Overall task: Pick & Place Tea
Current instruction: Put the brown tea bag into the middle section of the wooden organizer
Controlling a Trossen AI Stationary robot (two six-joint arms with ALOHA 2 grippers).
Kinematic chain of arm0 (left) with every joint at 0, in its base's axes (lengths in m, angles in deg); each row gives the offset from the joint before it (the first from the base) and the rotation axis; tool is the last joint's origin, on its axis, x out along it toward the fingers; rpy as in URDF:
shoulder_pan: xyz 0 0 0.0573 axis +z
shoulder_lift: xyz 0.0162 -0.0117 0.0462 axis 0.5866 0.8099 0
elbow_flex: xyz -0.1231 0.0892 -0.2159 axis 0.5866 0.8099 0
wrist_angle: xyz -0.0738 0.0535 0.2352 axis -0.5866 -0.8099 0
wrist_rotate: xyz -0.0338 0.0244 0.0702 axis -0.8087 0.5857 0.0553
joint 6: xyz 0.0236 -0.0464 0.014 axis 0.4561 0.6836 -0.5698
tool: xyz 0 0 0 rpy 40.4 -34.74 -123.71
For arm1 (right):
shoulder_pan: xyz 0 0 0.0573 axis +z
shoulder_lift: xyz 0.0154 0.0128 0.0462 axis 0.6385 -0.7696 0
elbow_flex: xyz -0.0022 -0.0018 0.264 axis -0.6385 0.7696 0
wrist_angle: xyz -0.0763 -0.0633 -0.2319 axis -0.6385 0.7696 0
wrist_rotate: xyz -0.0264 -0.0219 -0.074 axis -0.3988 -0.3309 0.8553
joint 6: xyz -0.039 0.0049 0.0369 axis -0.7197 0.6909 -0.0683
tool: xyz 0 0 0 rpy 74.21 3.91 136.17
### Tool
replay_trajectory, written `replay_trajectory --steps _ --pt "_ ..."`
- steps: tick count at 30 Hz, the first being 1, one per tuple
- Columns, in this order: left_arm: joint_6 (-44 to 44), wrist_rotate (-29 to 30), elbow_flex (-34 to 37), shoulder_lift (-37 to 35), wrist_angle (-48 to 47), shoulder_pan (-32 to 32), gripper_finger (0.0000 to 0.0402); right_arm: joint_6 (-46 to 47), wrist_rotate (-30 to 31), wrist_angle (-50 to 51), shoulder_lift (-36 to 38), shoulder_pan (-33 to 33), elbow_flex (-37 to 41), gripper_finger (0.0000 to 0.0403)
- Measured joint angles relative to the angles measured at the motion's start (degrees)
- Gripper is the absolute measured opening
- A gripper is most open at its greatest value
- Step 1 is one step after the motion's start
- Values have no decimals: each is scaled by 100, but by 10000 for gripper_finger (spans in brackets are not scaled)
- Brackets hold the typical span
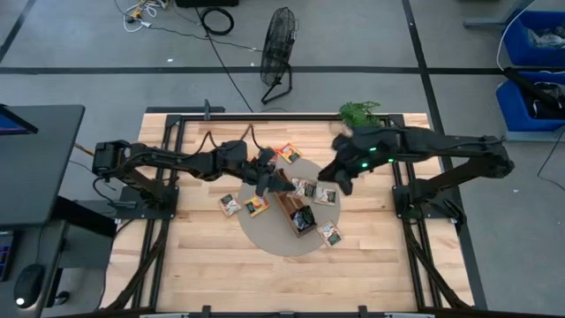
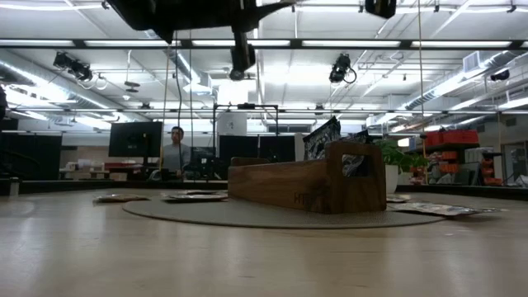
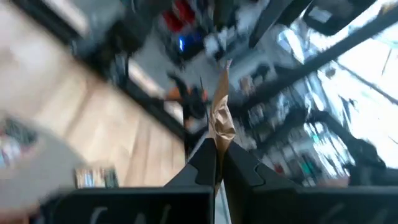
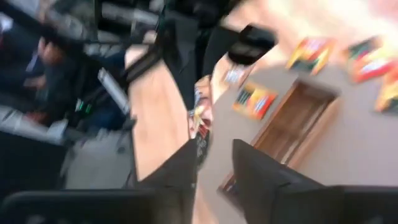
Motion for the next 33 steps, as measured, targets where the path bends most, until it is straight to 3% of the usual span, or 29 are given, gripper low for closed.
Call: replay_trajectory --steps 4,8,13,18,33 --pt "-213 655 -4 -283 42 91 10 42 719 -273 426 62 0 175" --pt "-295 1064 -5 -477 475 235 10 204 1030 -564 541 84 -2 207" --pt "-146 1254 -13 -475 1221 342 10 84 1075 -851 344 39 1 210" --pt "-114 1314 -13 -468 1228 348 10 -73 1262 -1327 234 -18 7 199" --pt "-98 1355 -13 -473 1201 348 10 -8 310 -1836 -76 -600 2 187"
